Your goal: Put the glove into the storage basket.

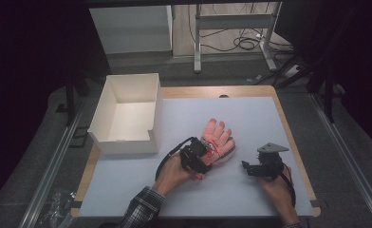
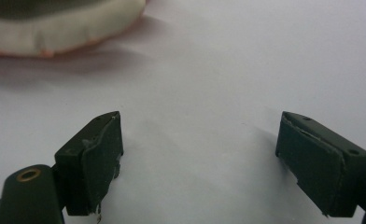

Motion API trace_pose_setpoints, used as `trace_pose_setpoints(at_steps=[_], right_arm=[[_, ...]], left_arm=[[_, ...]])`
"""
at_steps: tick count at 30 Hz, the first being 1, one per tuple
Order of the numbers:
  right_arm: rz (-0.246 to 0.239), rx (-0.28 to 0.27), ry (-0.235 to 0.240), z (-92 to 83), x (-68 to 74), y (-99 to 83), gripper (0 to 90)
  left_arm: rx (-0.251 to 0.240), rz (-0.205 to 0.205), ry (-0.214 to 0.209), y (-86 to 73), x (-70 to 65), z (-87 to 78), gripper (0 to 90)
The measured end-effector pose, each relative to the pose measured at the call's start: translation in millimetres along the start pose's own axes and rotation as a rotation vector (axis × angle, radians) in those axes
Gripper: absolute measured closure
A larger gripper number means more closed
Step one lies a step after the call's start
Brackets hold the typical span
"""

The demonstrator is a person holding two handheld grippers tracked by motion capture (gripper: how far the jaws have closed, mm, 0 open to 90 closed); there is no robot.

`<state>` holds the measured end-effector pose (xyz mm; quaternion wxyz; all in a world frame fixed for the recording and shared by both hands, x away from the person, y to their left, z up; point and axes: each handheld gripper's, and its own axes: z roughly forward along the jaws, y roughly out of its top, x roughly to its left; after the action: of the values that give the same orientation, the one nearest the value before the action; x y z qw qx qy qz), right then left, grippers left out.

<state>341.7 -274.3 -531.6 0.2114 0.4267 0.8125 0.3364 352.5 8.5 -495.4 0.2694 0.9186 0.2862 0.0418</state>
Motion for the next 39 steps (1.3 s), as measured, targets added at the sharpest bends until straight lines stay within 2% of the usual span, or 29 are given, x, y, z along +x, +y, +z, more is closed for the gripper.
trace_pose_setpoints(at_steps=[2,10,13,25,27,33,39], right_arm=[[0.0,0.0,0.0,0.0,0.0,0.0,15.1],[-0.001,0.0,0.0,0.0,-0.1,0.0,15.1],[0.0,0.0,0.0,0.0,0.0,-0.1,15.1],[0.002,0.0,0.001,0.1,0.2,-0.1,15.1],[0.002,-0.001,0.001,0.1,0.2,-0.1,15.1],[0.002,-0.001,0.001,0.1,0.2,-0.2,15.1],[0.002,-0.001,0.001,0.1,0.2,-0.2,15.1]], left_arm=[[-0.001,-0.003,0.002,1.4,1.1,-2.7,44.1],[-0.015,-0.023,0.062,16.1,12.7,-30.1,43.5],[-0.018,-0.028,0.069,19.4,16.2,-35.2,43.4],[-0.053,-0.1,0.085,38.6,41.7,-64.9,42.8],[-0.063,-0.124,0.092,43.5,48.5,-74.0,42.8],[-0.062,-0.143,0.123,50.2,60.6,-90.3,42.7],[-0.077,-0.185,0.152,54.3,74.8,-109.7,42.7]])
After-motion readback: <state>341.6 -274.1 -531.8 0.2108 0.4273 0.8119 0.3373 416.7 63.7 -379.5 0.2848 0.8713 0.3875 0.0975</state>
